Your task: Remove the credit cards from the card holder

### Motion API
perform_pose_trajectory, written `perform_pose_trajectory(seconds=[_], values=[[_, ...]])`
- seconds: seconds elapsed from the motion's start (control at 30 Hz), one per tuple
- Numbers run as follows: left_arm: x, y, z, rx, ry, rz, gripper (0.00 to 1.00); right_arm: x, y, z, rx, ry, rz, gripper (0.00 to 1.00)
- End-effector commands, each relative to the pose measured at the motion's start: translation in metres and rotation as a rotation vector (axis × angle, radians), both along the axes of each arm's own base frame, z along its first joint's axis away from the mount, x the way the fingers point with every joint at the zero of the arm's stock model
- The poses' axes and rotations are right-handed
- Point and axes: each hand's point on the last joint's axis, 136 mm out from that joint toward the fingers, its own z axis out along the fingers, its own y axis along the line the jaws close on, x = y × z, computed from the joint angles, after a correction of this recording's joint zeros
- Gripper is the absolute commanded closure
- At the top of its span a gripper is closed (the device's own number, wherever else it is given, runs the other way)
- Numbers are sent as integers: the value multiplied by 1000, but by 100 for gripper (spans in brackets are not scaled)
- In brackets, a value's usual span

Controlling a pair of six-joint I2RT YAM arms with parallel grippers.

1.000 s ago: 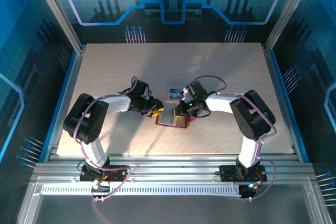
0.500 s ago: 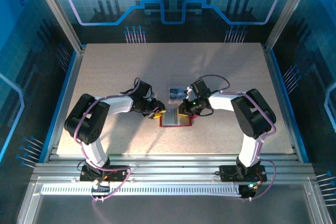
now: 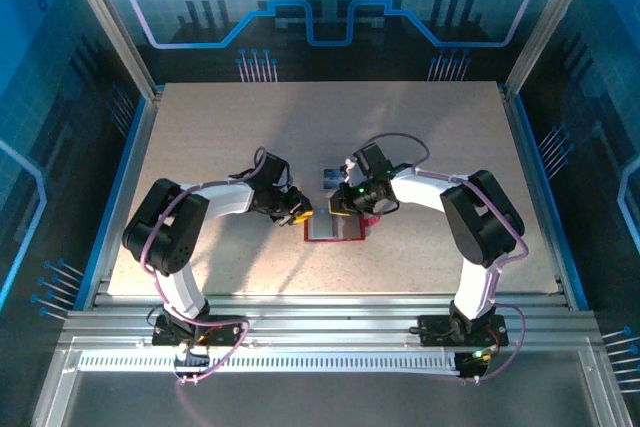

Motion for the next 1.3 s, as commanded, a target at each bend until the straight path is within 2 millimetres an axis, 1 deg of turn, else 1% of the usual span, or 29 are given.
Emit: perform_pose_trajectory(seconds=[0.0, 0.1, 0.2, 0.33, 0.57, 0.67, 0.73, 0.77, 0.97, 1.17, 1.27], values=[[-5, 2, 1, 5, 13, 11, 84, -7, 8, 6, 1, 30, 28, 85], [-8, 3, -4, 7, 30, 17, 86, -7, 12, 5, 0, 35, 36, 85], [-9, 5, -4, 16, 30, 21, 87, -8, 13, 3, -1, 44, 35, 85], [-10, 11, -4, 40, 29, 29, 84, -8, 13, 2, -4, 55, 36, 85], [-13, 11, -9, 31, 43, 28, 84, -8, 16, 1, -4, 61, 50, 84], [-11, 12, -6, 35, 31, 36, 84, -9, 17, -2, -9, 72, 56, 84], [-9, 13, -2, 40, 17, 39, 75, -10, 17, -3, -12, 77, 57, 84], [-9, 14, -1, 44, 13, 40, 73, -10, 17, -3, -11, 76, 58, 84], [-9, 14, -3, 42, 19, 46, 80, -10, 18, -3, -13, 74, 64, 84], [-10, 17, -1, 60, 16, 46, 80, -11, 17, -4, -15, 79, 64, 84], [-11, 19, -5, 74, 29, 47, 84, -11, 17, -5, -15, 78, 64, 84]])
